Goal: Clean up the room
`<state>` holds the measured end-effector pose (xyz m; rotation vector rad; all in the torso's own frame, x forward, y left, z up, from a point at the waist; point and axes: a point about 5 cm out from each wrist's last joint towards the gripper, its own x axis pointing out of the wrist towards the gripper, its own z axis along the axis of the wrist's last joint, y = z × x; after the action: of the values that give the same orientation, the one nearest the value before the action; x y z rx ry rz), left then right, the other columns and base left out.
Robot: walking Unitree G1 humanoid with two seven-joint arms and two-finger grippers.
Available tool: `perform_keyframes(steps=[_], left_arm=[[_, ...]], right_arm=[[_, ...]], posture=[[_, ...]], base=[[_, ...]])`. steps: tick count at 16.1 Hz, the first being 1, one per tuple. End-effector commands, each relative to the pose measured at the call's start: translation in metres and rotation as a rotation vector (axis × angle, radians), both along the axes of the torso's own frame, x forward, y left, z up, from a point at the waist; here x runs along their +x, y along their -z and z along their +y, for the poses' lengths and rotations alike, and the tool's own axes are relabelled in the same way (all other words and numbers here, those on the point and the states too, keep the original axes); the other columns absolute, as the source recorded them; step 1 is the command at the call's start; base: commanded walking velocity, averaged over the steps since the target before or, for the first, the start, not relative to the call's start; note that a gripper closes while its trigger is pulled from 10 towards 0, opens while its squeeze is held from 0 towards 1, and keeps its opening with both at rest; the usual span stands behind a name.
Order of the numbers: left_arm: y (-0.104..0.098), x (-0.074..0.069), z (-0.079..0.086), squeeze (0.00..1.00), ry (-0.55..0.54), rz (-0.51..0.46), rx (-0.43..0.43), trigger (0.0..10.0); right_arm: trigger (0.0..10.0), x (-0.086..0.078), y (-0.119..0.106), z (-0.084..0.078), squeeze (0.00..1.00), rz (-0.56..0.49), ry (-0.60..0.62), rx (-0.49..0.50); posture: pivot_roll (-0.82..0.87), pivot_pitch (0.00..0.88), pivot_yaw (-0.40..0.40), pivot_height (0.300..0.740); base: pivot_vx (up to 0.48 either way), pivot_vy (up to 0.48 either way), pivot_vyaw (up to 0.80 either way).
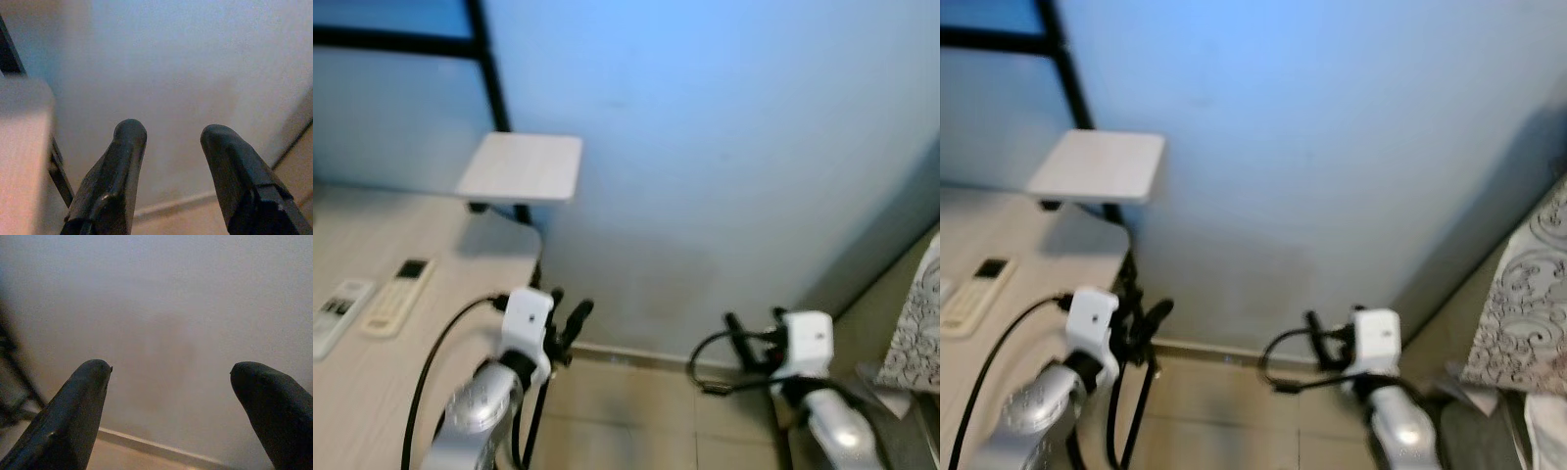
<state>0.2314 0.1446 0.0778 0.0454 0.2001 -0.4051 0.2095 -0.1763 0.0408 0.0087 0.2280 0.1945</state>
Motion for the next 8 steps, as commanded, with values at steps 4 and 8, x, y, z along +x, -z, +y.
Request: perform_keyframes(steps=[4,8], left_arm=[[-0.0057,0.0082,-0.0055,0.00,0.055,-0.049,0.011,10.0],[0.0011,0.0078,-0.0062,0.00,0.039,-0.015,-0.043,10.0]], right_arm=[[10.0,0.0045,-0.0048,-0.0048,0.00,-0.021,0.042,-0.021],[10.0,0.0057,-0.0048,-0.0054,0.00,-0.013,0.064,-0.027]], posture=[[-0.01,0.000,-0.005,0.740],[-0.02,0.000,0.000,0.740]], base=[[0.000,0.000,0.00],[0.000,0.000,0.00]])
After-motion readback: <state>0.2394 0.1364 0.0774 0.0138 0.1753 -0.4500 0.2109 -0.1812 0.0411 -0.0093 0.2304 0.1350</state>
